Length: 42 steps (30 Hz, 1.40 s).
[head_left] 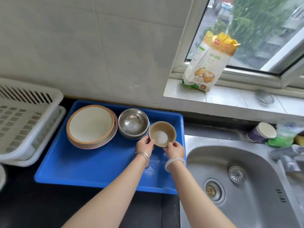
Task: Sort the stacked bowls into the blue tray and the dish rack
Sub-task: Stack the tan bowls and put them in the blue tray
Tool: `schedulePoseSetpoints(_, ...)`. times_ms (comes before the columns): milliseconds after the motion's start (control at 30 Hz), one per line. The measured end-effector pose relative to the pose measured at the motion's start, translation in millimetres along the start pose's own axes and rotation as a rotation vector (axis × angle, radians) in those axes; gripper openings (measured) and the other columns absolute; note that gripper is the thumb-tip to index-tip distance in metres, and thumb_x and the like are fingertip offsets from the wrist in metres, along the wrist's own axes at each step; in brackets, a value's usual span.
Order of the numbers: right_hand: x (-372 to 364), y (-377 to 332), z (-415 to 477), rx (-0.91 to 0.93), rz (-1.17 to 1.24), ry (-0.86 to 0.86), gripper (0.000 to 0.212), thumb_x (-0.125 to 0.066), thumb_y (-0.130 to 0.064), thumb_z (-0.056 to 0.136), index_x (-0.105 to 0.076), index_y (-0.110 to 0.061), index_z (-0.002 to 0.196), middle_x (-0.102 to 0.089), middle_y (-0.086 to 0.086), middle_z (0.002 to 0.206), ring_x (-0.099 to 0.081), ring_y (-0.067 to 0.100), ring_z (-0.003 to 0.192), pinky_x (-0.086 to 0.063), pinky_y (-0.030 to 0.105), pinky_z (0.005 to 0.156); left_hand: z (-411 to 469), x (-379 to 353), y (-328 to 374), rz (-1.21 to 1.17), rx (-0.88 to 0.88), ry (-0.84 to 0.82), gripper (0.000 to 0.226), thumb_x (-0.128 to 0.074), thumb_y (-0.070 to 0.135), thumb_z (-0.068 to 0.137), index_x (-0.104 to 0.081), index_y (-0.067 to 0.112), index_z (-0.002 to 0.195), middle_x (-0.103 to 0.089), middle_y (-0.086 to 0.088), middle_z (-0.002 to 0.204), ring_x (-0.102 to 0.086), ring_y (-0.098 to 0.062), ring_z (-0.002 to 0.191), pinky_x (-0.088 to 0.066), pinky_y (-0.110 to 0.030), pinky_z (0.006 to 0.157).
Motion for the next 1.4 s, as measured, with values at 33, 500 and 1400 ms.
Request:
schedulePoseSetpoints(33, -1.1, -1.3, 4.1, -0.005, -0.008, 0.003, 0.017, -0.047, 0.001, 0.084, -0.061, -0.005, 0.077, -0.056, 0.000, 0.059, -0.051, 0.007, 0.050, -0.039, 0.009, 0.039, 3.5, -2.2, -0.6, 0.028, -0.014, 0.005, 0.025, -0.045, -0.004, 0.088, -0.062, 0.005, 0.105, -0.064, -0.008, 0.100, -0.058, -0.018, 0.093, -0.051, -0.027, 0.081)
schedulePoseSetpoints(500, -13.5, -4.4, 31.9, -0.081, 0.245, -0.022, 0.030, -0.054, -0.005, 0.088, -0.055, -0.013, 0.117, -0.064, 0.013, 0.114, -0.065, 0.024, 0.094, -0.054, 0.031, 0.085, 22.1, -18.9, -3.0, 0.095, -0.036, 0.030, 0.022, -0.047, 0.002, 0.087, -0.062, 0.018, 0.084, -0.063, -0.005, 0.088, -0.055, -0.017, 0.079, -0.050, -0.037, 0.086)
schedulePoseSetpoints(1400, -30.4, 19.3, -115.2, 0.357, -0.405, -0.473, 0.020, -0.043, -0.013, 0.093, -0.061, -0.018, 0.101, -0.067, 0.003, 0.095, -0.062, 0.008, 0.076, -0.047, 0.020, 0.065, -120.6, 168.1, 18.2, 0.526, -0.256, 0.239, 0.034, -0.056, 0.020, 0.090, -0.057, 0.015, 0.124, -0.061, -0.003, 0.128, -0.057, -0.018, 0.118, -0.041, -0.024, 0.093)
Point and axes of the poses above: each hand's wrist, its own z-axis towards the middle knuckle, its own x-axis out of the back of the hand, y = z × x, the point moved 1 cm from there along z, towards the middle knuckle
